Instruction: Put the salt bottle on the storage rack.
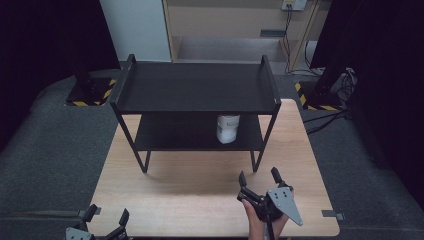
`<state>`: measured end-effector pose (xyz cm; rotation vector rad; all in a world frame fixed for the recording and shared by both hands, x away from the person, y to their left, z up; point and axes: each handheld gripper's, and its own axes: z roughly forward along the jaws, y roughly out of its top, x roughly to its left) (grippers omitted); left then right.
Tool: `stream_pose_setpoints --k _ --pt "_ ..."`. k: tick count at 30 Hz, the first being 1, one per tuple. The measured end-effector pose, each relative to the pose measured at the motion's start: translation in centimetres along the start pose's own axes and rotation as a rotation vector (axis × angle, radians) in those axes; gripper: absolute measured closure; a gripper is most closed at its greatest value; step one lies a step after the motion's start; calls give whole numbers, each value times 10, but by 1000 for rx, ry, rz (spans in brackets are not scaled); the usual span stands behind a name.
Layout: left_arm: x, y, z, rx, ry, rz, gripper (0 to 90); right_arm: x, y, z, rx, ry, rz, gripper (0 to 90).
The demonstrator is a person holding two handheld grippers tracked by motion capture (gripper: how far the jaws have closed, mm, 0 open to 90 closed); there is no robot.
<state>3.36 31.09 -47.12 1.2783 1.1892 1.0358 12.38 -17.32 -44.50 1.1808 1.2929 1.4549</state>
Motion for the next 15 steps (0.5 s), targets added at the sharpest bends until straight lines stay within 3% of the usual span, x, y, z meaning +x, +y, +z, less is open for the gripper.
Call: stream_pose_setpoints --k 5,15 --pt "-1 1 3 -1 -3 9 34 -19 -10 -16 -19 -14 -19 30" --pt "1 4 8 -3 12 37 33 -54 -26 -44 3 -58 -48 37"
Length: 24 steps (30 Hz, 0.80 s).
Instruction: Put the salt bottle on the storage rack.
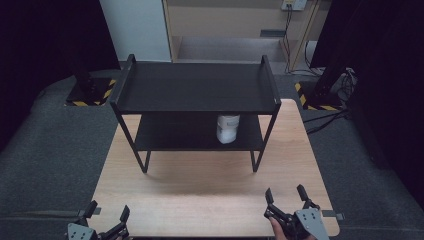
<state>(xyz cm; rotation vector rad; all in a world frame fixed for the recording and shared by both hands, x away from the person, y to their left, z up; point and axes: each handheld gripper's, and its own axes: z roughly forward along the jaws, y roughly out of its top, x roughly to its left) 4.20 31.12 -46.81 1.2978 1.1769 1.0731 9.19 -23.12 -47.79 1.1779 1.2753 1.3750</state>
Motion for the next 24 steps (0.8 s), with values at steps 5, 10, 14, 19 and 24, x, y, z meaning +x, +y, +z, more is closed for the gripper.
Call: stream_pose_setpoints --k 5,10,14,19,24 --pt "1 2 3 0 7 14 33 -12 -7 -6 6 -10 2 43" --pt "1 3 5 2 10 26 33 -16 -13 -10 5 -13 10 47" --pt "-1 4 6 8 7 29 33 -18 -17 -12 0 -16 16 49" --pt "-2 3 8 8 5 29 33 -19 -21 -13 6 -17 19 52" --pt "-2 3 8 10 8 27 33 -20 -21 -13 8 -16 16 57"
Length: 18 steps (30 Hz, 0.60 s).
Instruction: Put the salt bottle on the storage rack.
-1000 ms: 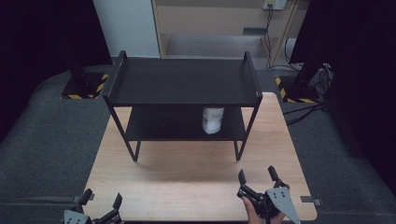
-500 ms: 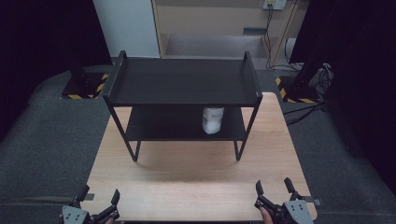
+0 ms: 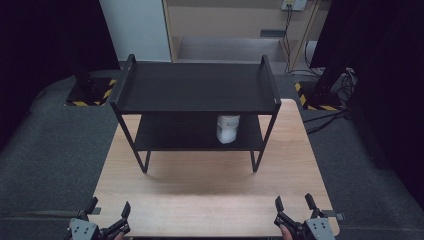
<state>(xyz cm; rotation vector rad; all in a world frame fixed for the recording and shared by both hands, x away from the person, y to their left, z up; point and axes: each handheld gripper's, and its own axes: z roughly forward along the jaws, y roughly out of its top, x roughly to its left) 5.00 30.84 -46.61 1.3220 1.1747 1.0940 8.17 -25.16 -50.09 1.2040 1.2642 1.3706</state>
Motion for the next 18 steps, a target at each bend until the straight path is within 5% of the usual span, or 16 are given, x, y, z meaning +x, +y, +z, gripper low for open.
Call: stream_pose_setpoints --k 18 --pt "2 -1 0 8 -7 4 34 0 -2 5 23 8 4 52"
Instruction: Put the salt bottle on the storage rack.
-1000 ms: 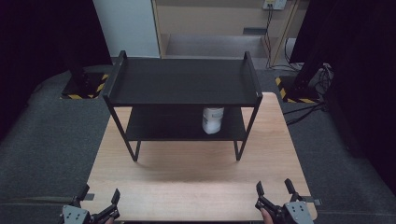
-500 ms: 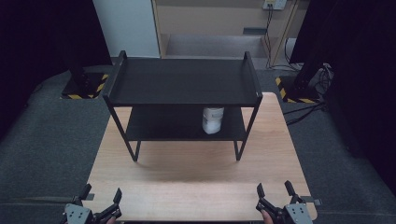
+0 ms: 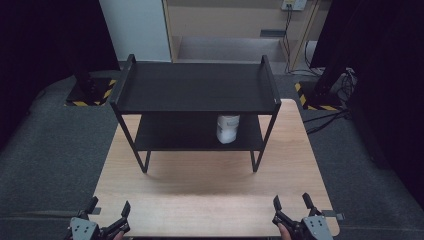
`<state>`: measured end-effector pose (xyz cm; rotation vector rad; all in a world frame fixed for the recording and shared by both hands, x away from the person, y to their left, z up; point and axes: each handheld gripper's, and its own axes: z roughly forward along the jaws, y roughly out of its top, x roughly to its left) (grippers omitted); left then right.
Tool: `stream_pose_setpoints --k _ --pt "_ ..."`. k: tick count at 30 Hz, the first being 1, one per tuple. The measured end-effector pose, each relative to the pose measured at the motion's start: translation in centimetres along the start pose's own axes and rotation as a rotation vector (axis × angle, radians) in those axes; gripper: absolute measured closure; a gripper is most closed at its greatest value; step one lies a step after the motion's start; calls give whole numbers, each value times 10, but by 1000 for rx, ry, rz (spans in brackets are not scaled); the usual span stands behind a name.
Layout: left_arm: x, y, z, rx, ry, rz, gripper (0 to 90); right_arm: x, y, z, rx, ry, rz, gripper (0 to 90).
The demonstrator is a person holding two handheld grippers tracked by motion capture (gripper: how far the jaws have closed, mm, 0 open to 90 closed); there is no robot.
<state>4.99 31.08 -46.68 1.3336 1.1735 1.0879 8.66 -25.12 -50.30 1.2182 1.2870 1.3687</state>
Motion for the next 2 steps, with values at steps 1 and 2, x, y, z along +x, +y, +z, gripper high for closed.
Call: stream_pose_setpoints --k 1,2 --pt "0 1 -2 -1 0 5 34 1 1 -2 -5 0 2 51" --pt "0 1 -4 -2 4 7 34 1 1 -4 -14 -1 3 50"
